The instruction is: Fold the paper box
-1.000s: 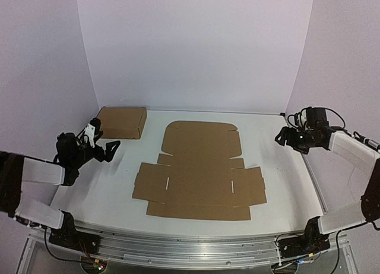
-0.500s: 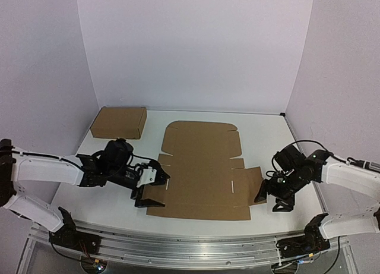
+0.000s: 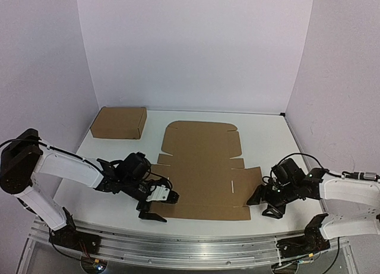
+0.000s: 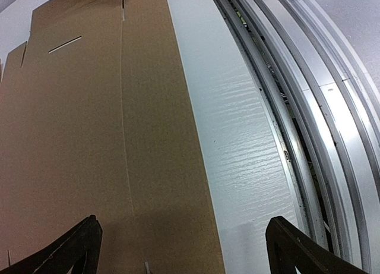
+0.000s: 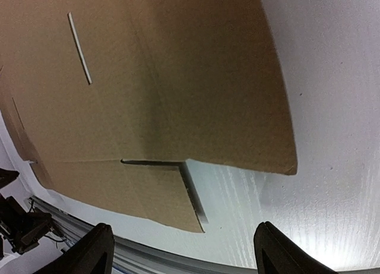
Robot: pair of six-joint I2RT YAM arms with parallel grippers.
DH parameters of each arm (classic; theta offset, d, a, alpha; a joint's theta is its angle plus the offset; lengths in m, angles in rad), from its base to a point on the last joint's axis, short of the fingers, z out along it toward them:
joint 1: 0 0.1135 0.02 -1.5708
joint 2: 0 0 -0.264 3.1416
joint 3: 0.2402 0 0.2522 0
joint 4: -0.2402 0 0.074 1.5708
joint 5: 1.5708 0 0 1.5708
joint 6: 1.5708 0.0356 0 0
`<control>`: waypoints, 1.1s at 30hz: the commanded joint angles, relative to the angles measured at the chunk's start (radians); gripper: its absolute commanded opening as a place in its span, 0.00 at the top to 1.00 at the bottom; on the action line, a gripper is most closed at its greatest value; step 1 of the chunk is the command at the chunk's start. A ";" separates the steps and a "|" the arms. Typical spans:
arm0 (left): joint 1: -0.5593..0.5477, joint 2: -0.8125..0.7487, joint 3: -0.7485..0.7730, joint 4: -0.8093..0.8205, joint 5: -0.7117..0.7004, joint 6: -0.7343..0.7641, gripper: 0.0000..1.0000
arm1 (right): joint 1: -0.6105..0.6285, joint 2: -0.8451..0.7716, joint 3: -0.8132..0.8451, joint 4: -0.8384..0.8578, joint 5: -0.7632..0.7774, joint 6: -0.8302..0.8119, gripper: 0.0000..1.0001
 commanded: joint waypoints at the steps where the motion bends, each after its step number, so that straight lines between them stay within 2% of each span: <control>1: -0.012 0.030 0.025 0.010 0.013 0.019 0.01 | -0.018 0.060 -0.031 0.093 0.086 0.027 0.20; 5: -0.013 0.050 0.038 0.010 0.007 0.034 0.01 | -0.056 0.106 -0.026 0.171 0.079 0.016 0.22; 9: -0.013 0.054 0.034 0.014 0.005 0.045 0.01 | -0.072 0.071 -0.071 0.274 0.097 0.070 0.24; 18: -0.015 0.066 0.047 0.054 0.021 0.019 0.01 | -0.107 0.039 -0.233 0.535 0.105 0.191 0.41; 22: -0.015 0.070 0.045 0.067 0.036 0.020 0.01 | -0.109 0.044 -0.269 0.623 0.083 0.224 0.63; 26: -0.034 0.065 0.053 0.092 0.001 0.022 0.01 | -0.110 0.035 -0.250 0.642 0.052 0.242 1.00; 29: -0.082 0.050 0.062 0.136 -0.096 0.016 0.00 | -0.109 0.022 -0.204 0.628 -0.015 0.287 1.00; 33: -0.147 0.032 0.072 0.184 -0.236 0.010 0.00 | -0.109 -0.027 -0.147 0.521 -0.064 0.363 1.00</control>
